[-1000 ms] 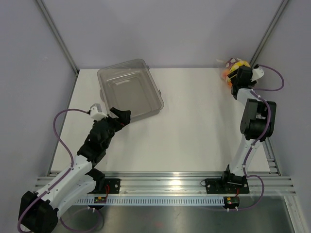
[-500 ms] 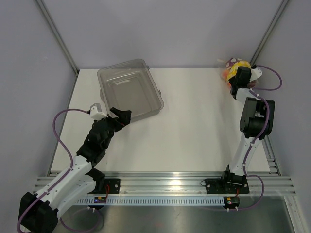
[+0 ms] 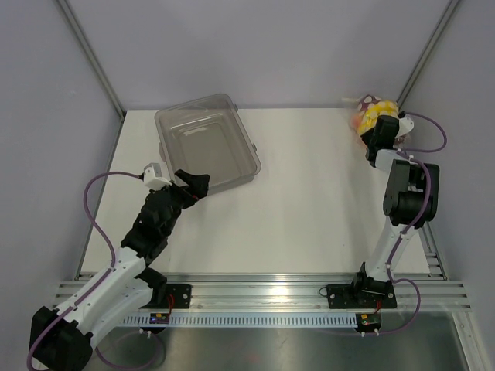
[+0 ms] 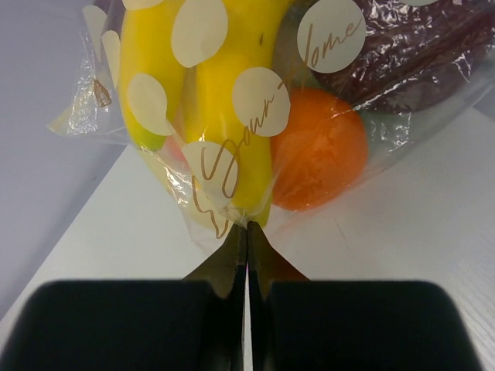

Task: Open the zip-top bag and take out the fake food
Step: Move the zipper food storage bag to the center of the board.

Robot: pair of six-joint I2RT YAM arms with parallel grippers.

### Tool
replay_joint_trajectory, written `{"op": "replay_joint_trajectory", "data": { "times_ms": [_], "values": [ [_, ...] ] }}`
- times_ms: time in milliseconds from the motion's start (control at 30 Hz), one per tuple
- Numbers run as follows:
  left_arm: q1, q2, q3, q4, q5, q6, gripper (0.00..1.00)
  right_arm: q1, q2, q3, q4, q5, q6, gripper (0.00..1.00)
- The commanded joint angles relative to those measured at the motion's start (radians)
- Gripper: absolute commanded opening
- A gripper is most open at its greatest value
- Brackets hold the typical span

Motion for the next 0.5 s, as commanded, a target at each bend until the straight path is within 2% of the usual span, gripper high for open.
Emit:
{"op": "replay_joint_trajectory", "data": {
  "times_ms": [0,267,467],
  "values": [
    [-0.001,-0.004,0.05,0.036,0.021,0.015,0.99,0.014,-0.117,-0.08,0.047,-0.059,-0.03,0.0],
    [-0.001,0.0,0.048,0.039,0.012,0.036,0.99,0.118,-0.286,-0.274,0.091,-0.048,-0.064,0.0],
    [-0.001,0.032,0.065,0.035,0.009,0.061,0.99,0.26,-0.424,-0.415,0.09,0.007,-0.095,0.0]
  ]
}}
